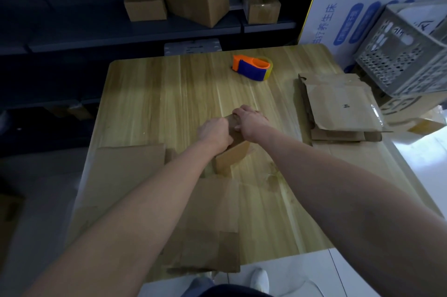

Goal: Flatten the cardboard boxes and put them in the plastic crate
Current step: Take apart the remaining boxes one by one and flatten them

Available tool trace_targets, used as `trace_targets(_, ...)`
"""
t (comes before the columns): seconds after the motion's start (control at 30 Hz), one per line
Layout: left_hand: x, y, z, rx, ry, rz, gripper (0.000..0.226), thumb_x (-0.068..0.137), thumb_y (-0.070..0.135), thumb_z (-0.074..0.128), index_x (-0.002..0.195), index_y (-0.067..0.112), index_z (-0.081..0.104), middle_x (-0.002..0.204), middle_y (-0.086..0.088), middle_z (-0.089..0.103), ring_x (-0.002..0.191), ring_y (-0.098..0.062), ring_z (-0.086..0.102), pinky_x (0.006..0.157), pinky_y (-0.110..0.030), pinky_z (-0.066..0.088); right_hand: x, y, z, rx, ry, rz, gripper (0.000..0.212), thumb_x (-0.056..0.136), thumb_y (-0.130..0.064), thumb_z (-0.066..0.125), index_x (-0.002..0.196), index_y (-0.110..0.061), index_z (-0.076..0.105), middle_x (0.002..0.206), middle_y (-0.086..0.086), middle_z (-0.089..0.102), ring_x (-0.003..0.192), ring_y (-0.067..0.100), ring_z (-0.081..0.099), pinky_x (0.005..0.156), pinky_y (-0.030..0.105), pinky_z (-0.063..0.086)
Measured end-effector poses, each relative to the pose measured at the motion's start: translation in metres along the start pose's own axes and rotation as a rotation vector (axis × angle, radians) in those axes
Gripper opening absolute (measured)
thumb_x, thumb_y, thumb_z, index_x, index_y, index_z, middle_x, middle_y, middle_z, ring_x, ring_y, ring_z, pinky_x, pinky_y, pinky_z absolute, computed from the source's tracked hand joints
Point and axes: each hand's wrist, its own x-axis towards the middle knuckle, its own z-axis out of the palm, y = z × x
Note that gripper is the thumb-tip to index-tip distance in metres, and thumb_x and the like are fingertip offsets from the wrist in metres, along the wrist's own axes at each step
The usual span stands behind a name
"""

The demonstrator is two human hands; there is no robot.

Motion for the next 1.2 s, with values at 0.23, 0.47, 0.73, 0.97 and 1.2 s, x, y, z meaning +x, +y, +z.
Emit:
trace_targets(0.23,-0.003,-0.009,-0.002,-0.168,-0.012,-0.009,0.008,0.084,0.019,0.066,0.082,0.011,0.063,0.081,-0.005,0.064,0.072,-0.02,0.061,0.056,-0.03,0.045,-0.001,0.002,0.0,0.023,-0.005,0.002,0.052,0.092,-0.023,0.058,0.14,-0.026,0.039,0.144,-0.002,0.034,0.13,0.032,0.037,0.106,0.05,0.034)
trace_targets(0.47,-0.004,0.001,0.001,-0.06,0.062,-0.019,0.013,0.089,0.006,0.056,0.097,0.003,0.066,0.1,-0.016,0.066,0.093,-0.032,0.062,0.074,-0.038,0.05,-0.003,0.003,-0.001,0.04,-0.002,-0.016,0.051,0.093,-0.019,0.057,0.141,-0.023,0.039,0.146,0.0,0.032,0.13,0.033,0.036,0.106,0.048,0.035)
trace_targets(0.73,-0.006,0.011,0.008,0.035,0.12,-0.029,0.017,0.09,0.002,0.05,0.103,0.001,0.061,0.103,-0.019,0.065,0.095,-0.034,0.063,0.072,-0.036,0.047,-0.003,0.005,-0.001,0.054,-0.003,-0.04,0.052,0.092,-0.018,0.057,0.141,-0.023,0.039,0.145,0.001,0.034,0.129,0.033,0.037,0.106,0.048,0.034)
trace_targets(0.97,-0.004,0.019,0.013,0.13,0.074,-0.004,0.018,0.089,0.004,0.05,0.101,0.003,0.063,0.105,-0.017,0.066,0.1,-0.033,0.062,0.068,-0.032,0.039,-0.007,0.012,0.002,0.083,0.023,-0.065,0.047,0.093,-0.024,0.056,0.138,-0.023,0.042,0.141,0.002,0.037,0.124,0.034,0.042,0.104,0.046,0.037)
trace_targets(1.2,-0.009,-0.004,0.008,0.015,0.042,-0.011,0.011,0.081,0.006,0.057,0.072,0.008,0.051,0.079,-0.014,0.06,0.069,-0.028,0.056,0.053,-0.031,0.039,-0.008,0.02,0.008,0.155,-0.019,-0.043,0.052,0.095,-0.037,0.053,0.143,-0.03,0.034,0.152,-0.005,0.023,0.138,0.032,0.027,0.11,0.046,0.029)
